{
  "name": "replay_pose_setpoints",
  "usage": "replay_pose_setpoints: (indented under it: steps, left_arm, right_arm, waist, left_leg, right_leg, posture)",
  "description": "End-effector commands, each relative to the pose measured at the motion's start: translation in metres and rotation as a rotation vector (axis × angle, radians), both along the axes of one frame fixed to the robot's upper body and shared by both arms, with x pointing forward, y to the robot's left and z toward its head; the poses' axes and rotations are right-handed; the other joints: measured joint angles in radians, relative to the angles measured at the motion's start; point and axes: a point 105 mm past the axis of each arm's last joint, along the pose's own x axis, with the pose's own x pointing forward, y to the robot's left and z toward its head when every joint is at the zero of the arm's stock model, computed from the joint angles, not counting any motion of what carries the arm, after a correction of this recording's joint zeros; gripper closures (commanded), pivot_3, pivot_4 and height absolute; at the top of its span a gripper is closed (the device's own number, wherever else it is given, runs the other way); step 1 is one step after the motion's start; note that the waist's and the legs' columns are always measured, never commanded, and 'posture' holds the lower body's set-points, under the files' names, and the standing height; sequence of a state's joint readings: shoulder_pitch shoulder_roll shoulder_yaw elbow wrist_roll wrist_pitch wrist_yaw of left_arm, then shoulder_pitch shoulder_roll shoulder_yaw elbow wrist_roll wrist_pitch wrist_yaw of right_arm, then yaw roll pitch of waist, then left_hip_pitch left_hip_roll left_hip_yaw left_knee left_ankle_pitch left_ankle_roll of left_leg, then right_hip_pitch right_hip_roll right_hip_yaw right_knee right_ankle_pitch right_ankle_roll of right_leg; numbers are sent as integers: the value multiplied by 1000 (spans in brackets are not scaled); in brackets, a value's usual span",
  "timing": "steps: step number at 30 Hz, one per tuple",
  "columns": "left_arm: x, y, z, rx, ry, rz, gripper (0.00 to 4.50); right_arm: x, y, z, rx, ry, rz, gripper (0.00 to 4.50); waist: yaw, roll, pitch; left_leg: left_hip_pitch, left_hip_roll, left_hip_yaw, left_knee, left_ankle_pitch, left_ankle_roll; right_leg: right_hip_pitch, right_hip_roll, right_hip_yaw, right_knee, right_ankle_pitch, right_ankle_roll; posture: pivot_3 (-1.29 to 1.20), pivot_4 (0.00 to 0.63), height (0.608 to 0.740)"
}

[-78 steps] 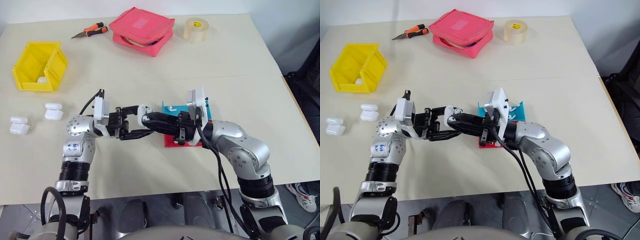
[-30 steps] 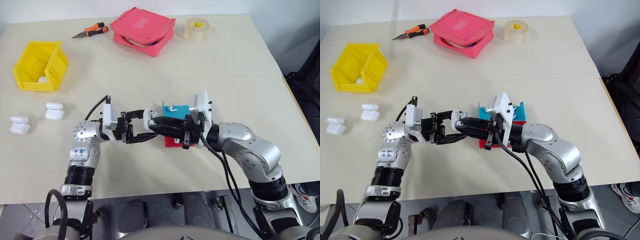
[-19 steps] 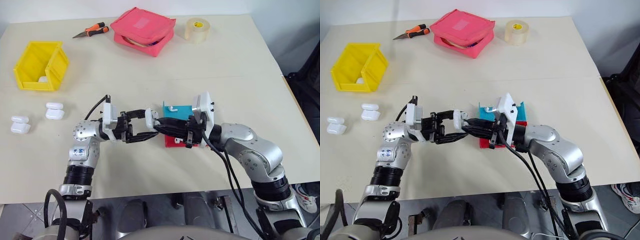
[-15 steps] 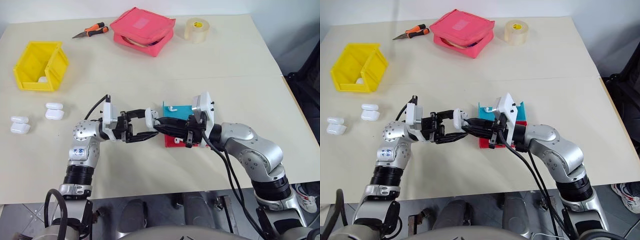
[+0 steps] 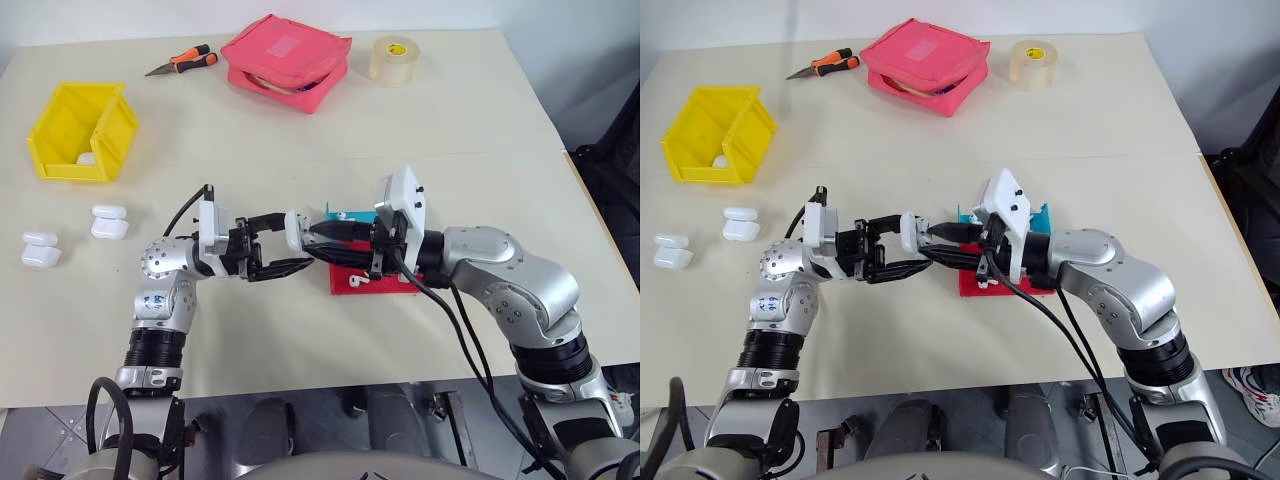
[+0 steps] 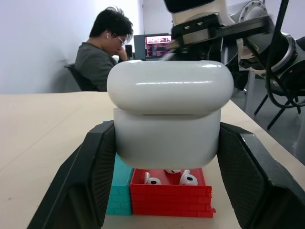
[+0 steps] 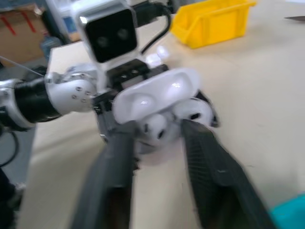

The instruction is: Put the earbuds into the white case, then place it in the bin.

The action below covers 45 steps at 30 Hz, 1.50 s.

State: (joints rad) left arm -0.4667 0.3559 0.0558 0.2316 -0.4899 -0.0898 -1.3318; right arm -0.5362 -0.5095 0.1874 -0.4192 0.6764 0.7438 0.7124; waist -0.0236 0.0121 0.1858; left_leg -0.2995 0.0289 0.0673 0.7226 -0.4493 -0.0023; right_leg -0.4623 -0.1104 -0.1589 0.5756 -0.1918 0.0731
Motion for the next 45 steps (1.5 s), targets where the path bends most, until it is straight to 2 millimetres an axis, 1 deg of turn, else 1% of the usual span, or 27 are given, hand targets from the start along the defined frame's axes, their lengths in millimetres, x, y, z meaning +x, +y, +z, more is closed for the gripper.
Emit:
replay_pose_setpoints:
  steps: [1, 9, 14, 18, 22, 26, 29, 33, 36, 39, 42, 43, 45]
  left_arm:
    - [-5, 6, 24, -64, -110, -15, 1720]
    - [-1, 12, 22, -46, -105, 10, 1720]
    - [3, 16, 21, -39, -103, 31, 1720]
    - [4, 16, 21, -38, -104, 34, 1720]
    - [5, 16, 21, -42, -105, 35, 1720]
    - [6, 15, 21, -46, -104, 33, 1720]
    - [7, 17, 21, -45, -106, 48, 1720]
    - [10, 27, 21, -38, -110, 94, 1720]
    - [16, 40, 24, -33, -122, 161, 1720]
    - [20, 54, 25, -19, -130, 212, 1720]
    - [22, 65, 25, -10, -135, 257, 1720]
    - [23, 69, 25, -8, -136, 273, 1720]
    - [23, 74, 25, -6, -136, 290, 1720]
  right_arm:
    - [11, -16, 1, -35, -32, -92, 1664]
    - [8, -19, 16, -23, -67, -76, 1664]
    - [1, -22, 23, -29, -76, -54, 1664]
    - [-2, -23, 24, -38, -76, -46, 1664]
    - [1, -26, 26, -39, -95, -72, 1664]
    - [9, -25, 32, -19, -110, -107, 1664]
    - [12, -30, 31, -39, -116, -139, 1664]
    - [15, -41, 25, -85, -111, -177, 1664]
    - [19, -55, 12, -172, -106, -219, 1664]
    - [20, -69, 6, -222, -85, -248, 1664]
    - [16, -83, 3, -249, -61, -271, 1052]
    - [14, -90, 2, -258, -57, -280, 780]
    - [8, -103, 0, -273, -54, -295, 89]
  waist:
    - [0, 0, 0]
    - [2, 0, 0]
    - [2, 0, 0]
    - [1, 0, 0]
    - [2, 0, 0]
    - [0, 0, 0]
    - [1, 0, 0]
    - [2, 0, 0]
    - [3, 0, 0]
    - [1, 0, 0]
    - [4, 0, 0]
    - [7, 0, 0]
    - [16, 0, 0]
  left_leg:
    - [0, 0, 0, 0, 0, 0]
    - [0, 0, 0, 0, 0, 0]
    - [0, 0, 0, 0, 0, 0]
    - [0, 0, 0, 0, 0, 0]
    - [0, 0, 0, 0, 0, 0]
    - [0, 0, 0, 0, 0, 0]
    - [0, 0, 0, 0, 0, 0]
    - [0, 0, 0, 0, 0, 0]
    - [0, 0, 0, 0, 0, 0]
    - [0, 0, 0, 0, 0, 0]
    - [0, 0, 0, 0, 0, 0]
    - [0, 0, 0, 0, 0, 0]
    - [0, 0, 0, 0, 0, 0]
  right_leg:
    - [0, 0, 0, 0, 0, 0]
    - [0, 0, 0, 0, 0, 0]
    - [0, 0, 0, 0, 0, 0]
    - [0, 0, 0, 0, 0, 0]
    - [0, 0, 0, 0, 0, 0]
    - [0, 0, 0, 0, 0, 0]
    - [0, 0, 0, 0, 0, 0]
    - [0, 0, 0, 0, 0, 0]
    - [0, 0, 0, 0, 0, 0]
    - [0, 0, 0, 0, 0, 0]
    - [0, 0, 0, 0, 0, 0]
    - [0, 0, 0, 0, 0, 0]
    - [0, 0, 0, -1, 0, 0]
  posture:
    - [0, 150, 740]
    - [0, 150, 740]
    - [0, 150, 740]
    - [0, 150, 740]
    - [0, 150, 740]
    - [0, 150, 740]
    - [0, 150, 740]
    - [0, 150, 740]
    - [0, 150, 740]
    - [0, 150, 740]
    - [0, 150, 740]
    - [0, 150, 740]
    - [0, 150, 740]
